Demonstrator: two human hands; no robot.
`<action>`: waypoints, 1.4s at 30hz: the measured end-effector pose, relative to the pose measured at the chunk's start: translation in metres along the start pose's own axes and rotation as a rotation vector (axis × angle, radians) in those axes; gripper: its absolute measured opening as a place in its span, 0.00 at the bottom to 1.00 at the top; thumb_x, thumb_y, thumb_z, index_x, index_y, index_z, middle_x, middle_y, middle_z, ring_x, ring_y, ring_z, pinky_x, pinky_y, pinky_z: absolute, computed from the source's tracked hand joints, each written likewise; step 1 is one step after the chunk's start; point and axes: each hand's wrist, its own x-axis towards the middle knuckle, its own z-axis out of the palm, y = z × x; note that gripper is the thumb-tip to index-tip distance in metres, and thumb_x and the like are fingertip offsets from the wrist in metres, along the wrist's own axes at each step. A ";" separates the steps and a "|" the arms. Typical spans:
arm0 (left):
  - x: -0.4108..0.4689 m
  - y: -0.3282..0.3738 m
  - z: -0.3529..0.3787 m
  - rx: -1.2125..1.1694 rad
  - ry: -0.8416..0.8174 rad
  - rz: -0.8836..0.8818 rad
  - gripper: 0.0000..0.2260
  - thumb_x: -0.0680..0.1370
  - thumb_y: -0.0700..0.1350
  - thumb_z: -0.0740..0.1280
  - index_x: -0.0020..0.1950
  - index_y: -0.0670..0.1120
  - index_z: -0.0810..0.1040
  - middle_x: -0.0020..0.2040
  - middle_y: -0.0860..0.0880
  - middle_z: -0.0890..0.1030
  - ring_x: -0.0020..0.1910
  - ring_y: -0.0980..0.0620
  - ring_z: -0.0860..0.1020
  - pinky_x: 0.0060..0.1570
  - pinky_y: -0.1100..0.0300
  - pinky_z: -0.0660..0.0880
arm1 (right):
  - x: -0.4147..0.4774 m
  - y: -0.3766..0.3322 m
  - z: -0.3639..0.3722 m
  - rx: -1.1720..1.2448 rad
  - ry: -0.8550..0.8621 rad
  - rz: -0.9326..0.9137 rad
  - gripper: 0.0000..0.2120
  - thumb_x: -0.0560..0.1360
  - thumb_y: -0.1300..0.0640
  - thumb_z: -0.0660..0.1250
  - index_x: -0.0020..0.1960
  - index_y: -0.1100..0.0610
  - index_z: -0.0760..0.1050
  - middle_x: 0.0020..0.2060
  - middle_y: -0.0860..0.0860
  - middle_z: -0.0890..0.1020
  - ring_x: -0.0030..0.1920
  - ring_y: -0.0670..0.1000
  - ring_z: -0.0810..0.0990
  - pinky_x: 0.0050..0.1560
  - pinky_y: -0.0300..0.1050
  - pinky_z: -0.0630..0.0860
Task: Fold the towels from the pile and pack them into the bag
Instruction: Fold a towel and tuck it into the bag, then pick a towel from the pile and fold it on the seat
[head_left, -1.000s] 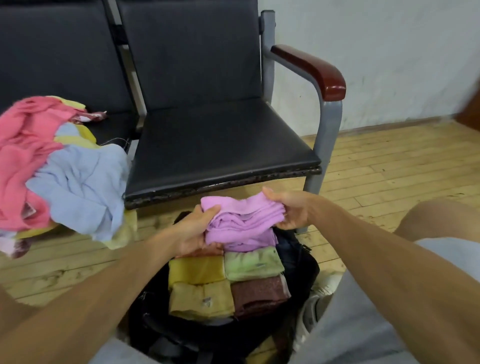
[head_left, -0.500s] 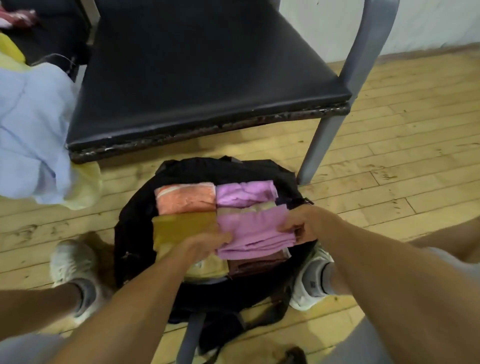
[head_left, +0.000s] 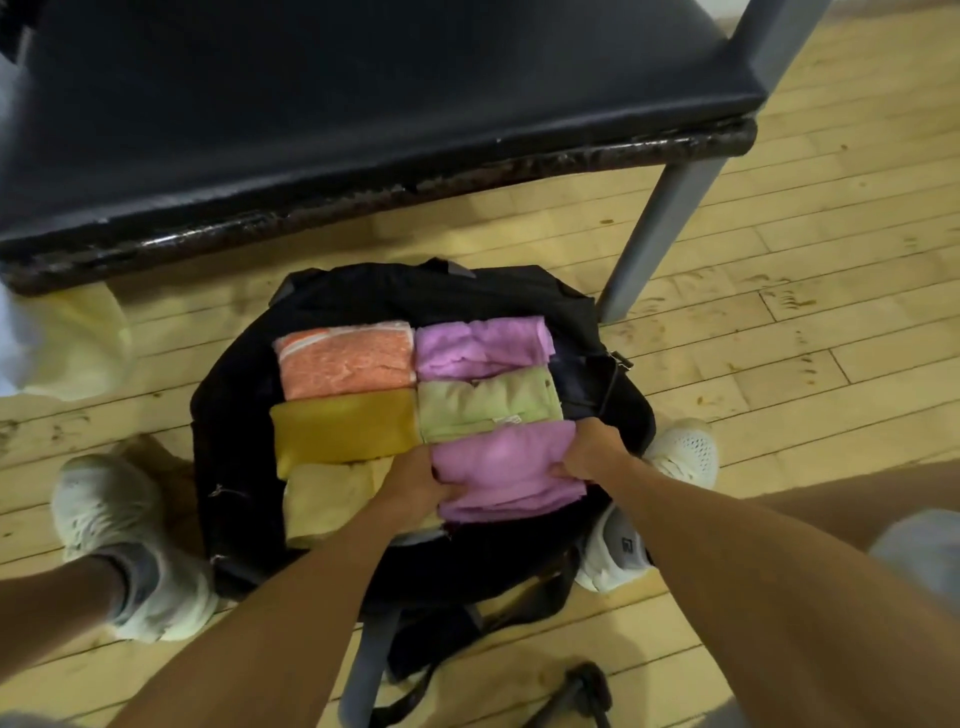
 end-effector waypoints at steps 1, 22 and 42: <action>0.000 0.001 -0.001 -0.001 -0.003 -0.017 0.12 0.72 0.38 0.75 0.45 0.53 0.76 0.45 0.55 0.79 0.46 0.56 0.78 0.43 0.70 0.74 | -0.001 0.000 -0.003 -0.013 -0.006 -0.005 0.33 0.74 0.42 0.70 0.68 0.64 0.69 0.62 0.57 0.77 0.64 0.57 0.76 0.61 0.44 0.71; -0.141 0.178 -0.218 0.048 0.186 0.306 0.08 0.79 0.37 0.64 0.57 0.40 0.78 0.50 0.41 0.83 0.47 0.43 0.83 0.53 0.52 0.77 | -0.166 -0.166 -0.188 0.211 0.162 -0.697 0.05 0.77 0.64 0.64 0.46 0.58 0.79 0.42 0.54 0.84 0.34 0.49 0.84 0.36 0.40 0.81; -0.155 0.074 -0.426 0.510 1.100 0.123 0.18 0.73 0.43 0.64 0.62 0.42 0.76 0.58 0.40 0.75 0.59 0.39 0.72 0.58 0.49 0.67 | -0.175 -0.423 -0.160 0.670 0.230 -1.094 0.11 0.77 0.66 0.62 0.49 0.53 0.80 0.44 0.51 0.83 0.42 0.48 0.81 0.41 0.41 0.80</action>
